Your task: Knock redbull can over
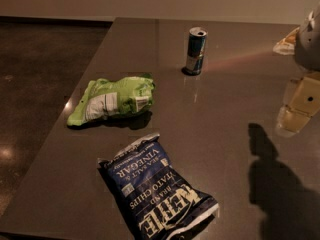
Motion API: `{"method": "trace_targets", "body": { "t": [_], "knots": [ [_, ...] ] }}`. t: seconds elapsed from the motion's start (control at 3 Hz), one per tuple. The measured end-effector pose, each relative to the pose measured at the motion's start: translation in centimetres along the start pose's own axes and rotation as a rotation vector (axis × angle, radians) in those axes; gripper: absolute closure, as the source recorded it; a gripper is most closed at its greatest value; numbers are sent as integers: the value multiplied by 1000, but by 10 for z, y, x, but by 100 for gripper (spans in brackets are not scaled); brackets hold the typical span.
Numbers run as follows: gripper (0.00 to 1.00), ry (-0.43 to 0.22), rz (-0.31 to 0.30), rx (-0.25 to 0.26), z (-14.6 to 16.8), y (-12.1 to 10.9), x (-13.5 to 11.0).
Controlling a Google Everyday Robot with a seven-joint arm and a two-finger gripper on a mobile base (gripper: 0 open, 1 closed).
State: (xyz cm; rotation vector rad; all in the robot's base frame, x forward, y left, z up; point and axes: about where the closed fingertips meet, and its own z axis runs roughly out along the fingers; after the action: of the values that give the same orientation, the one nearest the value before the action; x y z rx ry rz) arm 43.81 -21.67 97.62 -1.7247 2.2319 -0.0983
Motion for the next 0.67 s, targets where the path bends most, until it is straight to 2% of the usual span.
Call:
{"method": "trace_targets", "body": {
  "t": [0.33, 0.67],
  "knots": [
    [0, 0, 0, 0, 0, 0, 0],
    [0, -28, -1, -35, 1, -1, -2]
  ]
}}
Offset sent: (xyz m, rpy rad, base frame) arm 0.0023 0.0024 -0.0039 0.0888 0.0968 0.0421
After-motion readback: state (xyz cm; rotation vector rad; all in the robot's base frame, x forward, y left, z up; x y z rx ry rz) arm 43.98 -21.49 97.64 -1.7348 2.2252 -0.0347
